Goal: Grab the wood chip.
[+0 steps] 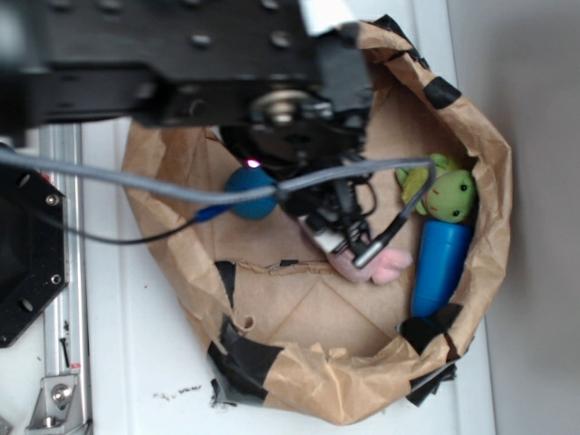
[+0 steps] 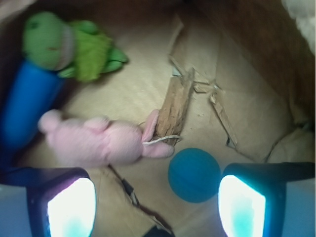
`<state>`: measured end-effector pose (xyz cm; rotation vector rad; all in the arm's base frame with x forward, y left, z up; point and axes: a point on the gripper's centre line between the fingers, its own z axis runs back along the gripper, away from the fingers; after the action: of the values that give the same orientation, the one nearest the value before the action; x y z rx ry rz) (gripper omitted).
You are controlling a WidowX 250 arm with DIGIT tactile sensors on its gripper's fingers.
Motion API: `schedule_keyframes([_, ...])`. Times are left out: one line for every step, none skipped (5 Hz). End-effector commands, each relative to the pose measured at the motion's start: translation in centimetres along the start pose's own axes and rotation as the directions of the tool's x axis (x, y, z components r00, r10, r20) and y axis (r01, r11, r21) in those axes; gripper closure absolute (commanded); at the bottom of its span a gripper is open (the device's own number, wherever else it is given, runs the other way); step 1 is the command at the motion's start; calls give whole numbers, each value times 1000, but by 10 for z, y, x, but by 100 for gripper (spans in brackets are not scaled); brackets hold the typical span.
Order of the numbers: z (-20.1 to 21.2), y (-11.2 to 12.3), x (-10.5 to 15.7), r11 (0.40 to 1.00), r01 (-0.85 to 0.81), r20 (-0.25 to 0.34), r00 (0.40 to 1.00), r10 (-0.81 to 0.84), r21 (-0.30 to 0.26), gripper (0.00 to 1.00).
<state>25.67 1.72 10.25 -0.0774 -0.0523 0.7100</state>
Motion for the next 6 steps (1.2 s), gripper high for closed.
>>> schedule_keyframes([12, 3, 10, 999, -19, 44, 999, 21, -29, 0])
schedule_keyframes([12, 3, 10, 999, -19, 44, 999, 21, -29, 0])
schedule_keyframes([-16, 12, 22, 996, -85, -13, 996, 85, -22, 0])
schedule_keyframes([-40, 10, 39, 994, -112, 4, 994, 112, 5, 0])
schedule_keyframes([-51, 14, 42, 996, -83, 40, 996, 82, 31, 0])
schedule_keyframes([-44, 19, 36, 998, -55, 96, 994, 54, 8, 0])
